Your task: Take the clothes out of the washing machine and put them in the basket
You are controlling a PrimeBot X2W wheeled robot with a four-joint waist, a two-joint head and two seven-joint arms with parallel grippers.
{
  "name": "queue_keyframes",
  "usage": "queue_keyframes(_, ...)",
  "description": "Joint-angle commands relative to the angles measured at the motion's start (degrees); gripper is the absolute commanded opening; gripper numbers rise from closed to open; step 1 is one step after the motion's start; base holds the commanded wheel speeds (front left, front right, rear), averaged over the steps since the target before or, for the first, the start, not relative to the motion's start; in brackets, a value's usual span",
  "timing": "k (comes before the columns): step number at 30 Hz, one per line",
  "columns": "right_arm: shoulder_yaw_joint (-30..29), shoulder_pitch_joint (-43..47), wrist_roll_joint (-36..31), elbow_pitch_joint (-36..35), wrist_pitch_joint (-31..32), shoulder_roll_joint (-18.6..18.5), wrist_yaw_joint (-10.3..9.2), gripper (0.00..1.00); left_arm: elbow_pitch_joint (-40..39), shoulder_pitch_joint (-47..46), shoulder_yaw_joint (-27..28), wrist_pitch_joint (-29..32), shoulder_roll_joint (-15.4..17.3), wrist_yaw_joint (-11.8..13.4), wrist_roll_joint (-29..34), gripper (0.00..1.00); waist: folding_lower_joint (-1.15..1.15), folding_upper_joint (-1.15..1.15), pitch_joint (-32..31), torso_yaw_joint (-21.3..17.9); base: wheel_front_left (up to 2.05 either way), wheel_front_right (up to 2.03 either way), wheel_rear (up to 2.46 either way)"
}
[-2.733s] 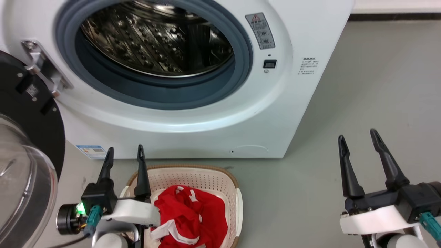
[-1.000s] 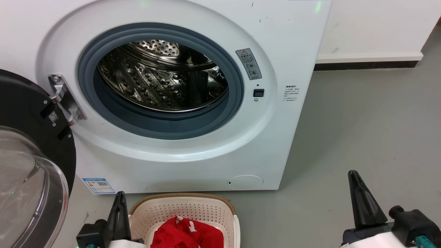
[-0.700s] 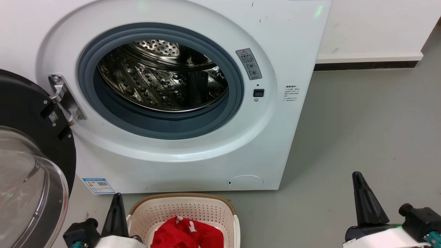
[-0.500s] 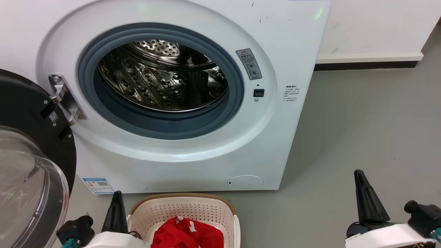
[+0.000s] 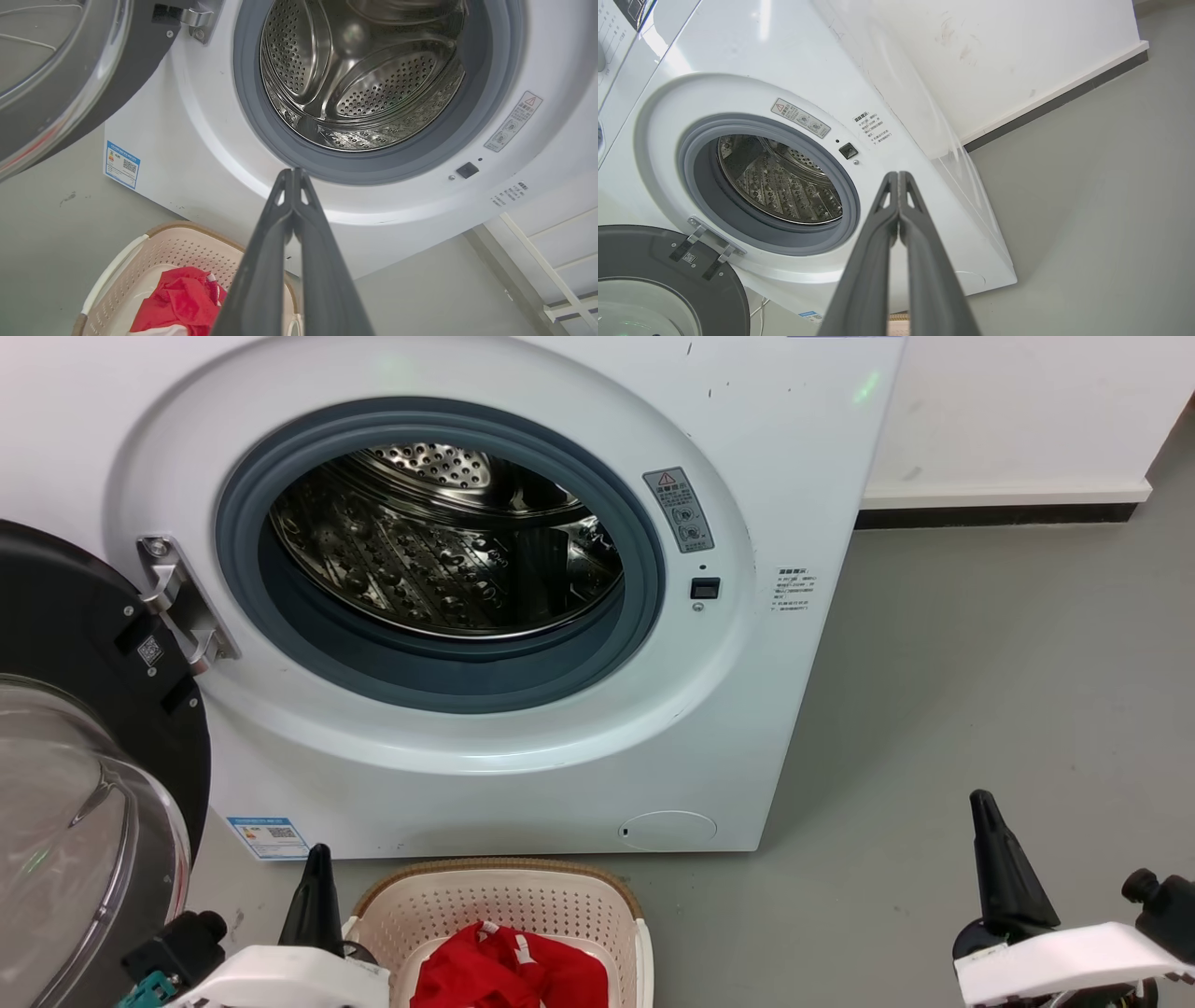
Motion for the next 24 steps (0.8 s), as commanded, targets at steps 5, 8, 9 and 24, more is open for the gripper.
queue_keyframes(5, -0.4, -2.4, 6.4, 0.4, 1.3, -0.6, 0.0, 0.0, -0.1, -2.1, 0.6, 1.3, 0.0, -1.0, -5.9, 0.0, 0.0, 0.0, 0.0, 0.1, 0.0, 0.0, 0.0)
queue_keyframes(8, -0.5, -2.8, 9.0, 0.9, 1.8, -0.7, -0.01, 0.0, 0.2, -2.5, 0.8, 1.9, 0.0, -1.3, -8.3, 0.0, 0.0, 0.0, 0.0, 0.2, 0.0, 0.0, 0.0)
queue_keyframes(9, -0.5, -2.9, 9.8, 1.0, 2.0, -0.7, -0.01, 0.0, 0.3, -2.5, 0.9, 2.1, 0.0, -1.4, -9.1, 0.0, 0.0, 0.0, 0.0, 0.2, 0.0, 0.0, 0.0)
queue_keyframes(24, -1.3, -4.4, 20.6, 2.9, 4.3, -0.8, -0.01, 0.0, 1.3, -4.0, 1.7, 4.6, 0.0, -2.8, -19.5, 0.0, 0.0, 0.0, 0.0, 0.5, 0.0, 0.0, 0.0)
